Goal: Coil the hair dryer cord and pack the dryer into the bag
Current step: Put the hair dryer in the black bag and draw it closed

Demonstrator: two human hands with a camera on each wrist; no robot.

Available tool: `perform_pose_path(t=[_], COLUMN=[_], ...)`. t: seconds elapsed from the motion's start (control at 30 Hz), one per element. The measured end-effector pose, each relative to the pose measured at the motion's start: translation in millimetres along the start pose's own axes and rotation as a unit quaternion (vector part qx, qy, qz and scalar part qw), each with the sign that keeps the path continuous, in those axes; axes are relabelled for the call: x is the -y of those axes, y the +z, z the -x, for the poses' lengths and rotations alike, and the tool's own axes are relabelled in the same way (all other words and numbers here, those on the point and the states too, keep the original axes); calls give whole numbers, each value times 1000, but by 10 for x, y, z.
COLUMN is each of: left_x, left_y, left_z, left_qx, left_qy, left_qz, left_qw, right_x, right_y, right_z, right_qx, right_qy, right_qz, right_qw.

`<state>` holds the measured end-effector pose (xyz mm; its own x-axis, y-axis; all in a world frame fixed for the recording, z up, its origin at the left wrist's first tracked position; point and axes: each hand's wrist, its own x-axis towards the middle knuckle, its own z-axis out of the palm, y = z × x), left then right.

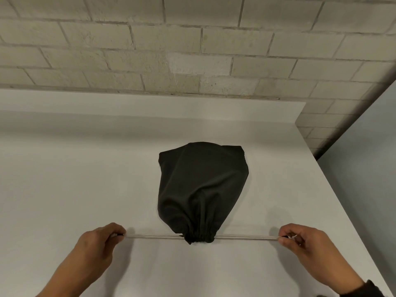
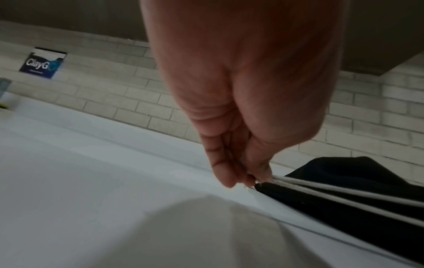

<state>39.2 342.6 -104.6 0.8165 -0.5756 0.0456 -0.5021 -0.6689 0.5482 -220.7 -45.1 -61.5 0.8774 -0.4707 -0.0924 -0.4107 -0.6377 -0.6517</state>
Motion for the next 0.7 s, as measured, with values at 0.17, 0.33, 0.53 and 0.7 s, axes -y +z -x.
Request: perform_pose_path(t=[0.17,0.33,0.53,0.7], left_x=[-46,-276,-971,-1269], left_y=[-110,-275,93,487], left_z=[-13,-157,-579,-682], left_qx=[15,13,-8,-79], left_qy=[19,69,79,-59], left_qz=[12,93,177,167], left_qw=[1000,993,981,981], right_x=[5,282,820,1069], right_y=[-35,-131,416,856], right_z=[-20,-216,-689,-837], right_qx=[-3,-7,-60,-135], right_qy=[-4,-17,-64,74], right_qz=[-17,-144,-138,-130], right_qw=[1000,989,987,979])
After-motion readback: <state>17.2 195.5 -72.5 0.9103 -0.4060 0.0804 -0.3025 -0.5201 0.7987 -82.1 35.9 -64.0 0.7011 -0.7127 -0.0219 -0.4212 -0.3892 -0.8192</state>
